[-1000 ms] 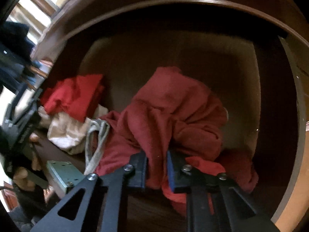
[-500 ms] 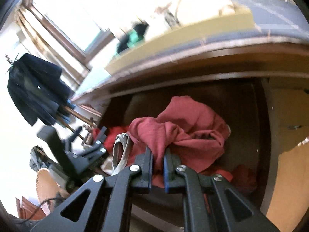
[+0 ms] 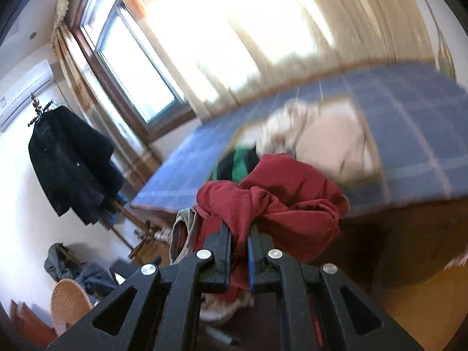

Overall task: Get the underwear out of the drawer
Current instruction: 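Lift the red garment out of the drawer with the right gripper, then carry the red garment over the tray box and open the right gripper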

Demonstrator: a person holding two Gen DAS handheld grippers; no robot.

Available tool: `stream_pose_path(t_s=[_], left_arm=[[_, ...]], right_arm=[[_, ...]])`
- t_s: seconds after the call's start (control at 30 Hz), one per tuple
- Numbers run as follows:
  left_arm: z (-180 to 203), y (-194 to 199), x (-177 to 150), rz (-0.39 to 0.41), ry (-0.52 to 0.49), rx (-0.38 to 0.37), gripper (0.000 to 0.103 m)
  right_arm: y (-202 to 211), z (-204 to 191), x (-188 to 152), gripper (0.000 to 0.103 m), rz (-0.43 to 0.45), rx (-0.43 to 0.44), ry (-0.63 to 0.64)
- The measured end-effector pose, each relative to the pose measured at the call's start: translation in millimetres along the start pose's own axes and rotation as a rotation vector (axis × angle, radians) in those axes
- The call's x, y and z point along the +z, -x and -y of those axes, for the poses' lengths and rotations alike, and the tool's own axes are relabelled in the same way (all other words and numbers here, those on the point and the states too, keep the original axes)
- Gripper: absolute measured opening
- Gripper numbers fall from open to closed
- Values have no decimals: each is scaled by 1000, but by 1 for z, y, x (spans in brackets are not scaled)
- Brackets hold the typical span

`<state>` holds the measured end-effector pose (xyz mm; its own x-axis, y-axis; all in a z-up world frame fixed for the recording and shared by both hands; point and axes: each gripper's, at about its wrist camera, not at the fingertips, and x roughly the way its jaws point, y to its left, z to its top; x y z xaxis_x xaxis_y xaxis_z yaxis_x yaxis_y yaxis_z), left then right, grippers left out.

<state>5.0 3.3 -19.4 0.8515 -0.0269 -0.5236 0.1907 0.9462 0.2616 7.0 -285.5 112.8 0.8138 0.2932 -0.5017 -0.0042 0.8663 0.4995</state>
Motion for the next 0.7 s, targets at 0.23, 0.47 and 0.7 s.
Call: stream_pose_path(t_s=[0.23, 0.47, 0.7], left_arm=[[-1, 2, 0, 1, -2, 3, 102], [-1, 2, 0, -3, -5, 0, 102], [-4, 0, 2, -15, 0, -15, 102]], right_arm=[[0, 7, 84, 9, 94, -70, -7], [-50, 38, 155, 9, 119, -181, -68], [-119, 79, 175, 9, 81, -339, -53]])
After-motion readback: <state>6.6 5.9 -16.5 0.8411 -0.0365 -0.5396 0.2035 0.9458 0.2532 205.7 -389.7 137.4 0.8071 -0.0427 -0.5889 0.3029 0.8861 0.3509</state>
